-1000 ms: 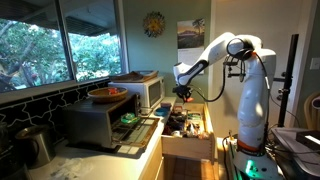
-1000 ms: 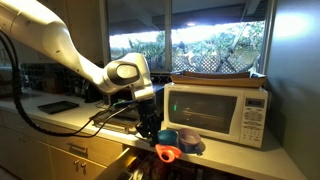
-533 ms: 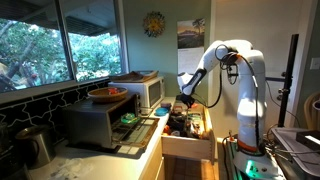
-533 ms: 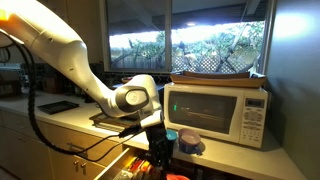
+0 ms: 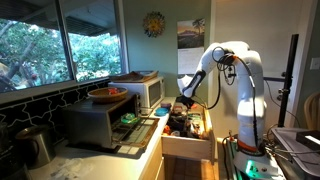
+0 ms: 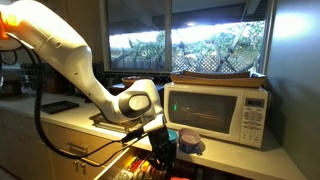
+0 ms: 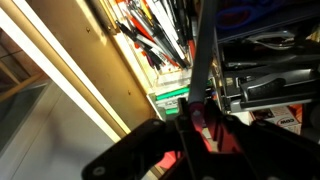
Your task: Put the scissors in the open drawer
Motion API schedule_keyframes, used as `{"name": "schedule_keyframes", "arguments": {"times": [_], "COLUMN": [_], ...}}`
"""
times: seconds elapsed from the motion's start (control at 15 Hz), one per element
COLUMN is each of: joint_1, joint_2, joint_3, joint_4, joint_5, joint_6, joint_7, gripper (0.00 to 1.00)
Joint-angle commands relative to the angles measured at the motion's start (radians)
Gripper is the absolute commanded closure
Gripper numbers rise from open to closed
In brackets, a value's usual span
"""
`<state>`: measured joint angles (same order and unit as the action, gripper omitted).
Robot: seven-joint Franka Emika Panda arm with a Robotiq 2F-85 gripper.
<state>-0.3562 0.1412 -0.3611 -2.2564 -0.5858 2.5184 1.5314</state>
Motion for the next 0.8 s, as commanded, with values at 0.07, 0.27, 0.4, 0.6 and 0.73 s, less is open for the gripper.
{"name": "schedule_keyframes", "arguments": {"times": [0.07, 0.27, 0.4, 0.6, 0.73], "joint_1": [0.035, 0.056, 0.073, 0.087, 0.1], "joint_2": [0.094, 0.171, 0.214, 0.271, 0.312], "joint_3": [-0.022, -0.036, -0.045, -0.046, -0.05], "joint_4": [0.033, 0.046, 0.045, 0.029, 0.026], "joint_5": [0.002, 0.003, 0.019, 0.063, 0.105], "joint_6": [0.058, 0.143, 0.207, 0.324, 0.399], "joint_7": [0.044, 0.075, 0.064, -0.007, -0.054], "gripper": [0.94, 0.94, 0.94, 0.94, 0.94]}}
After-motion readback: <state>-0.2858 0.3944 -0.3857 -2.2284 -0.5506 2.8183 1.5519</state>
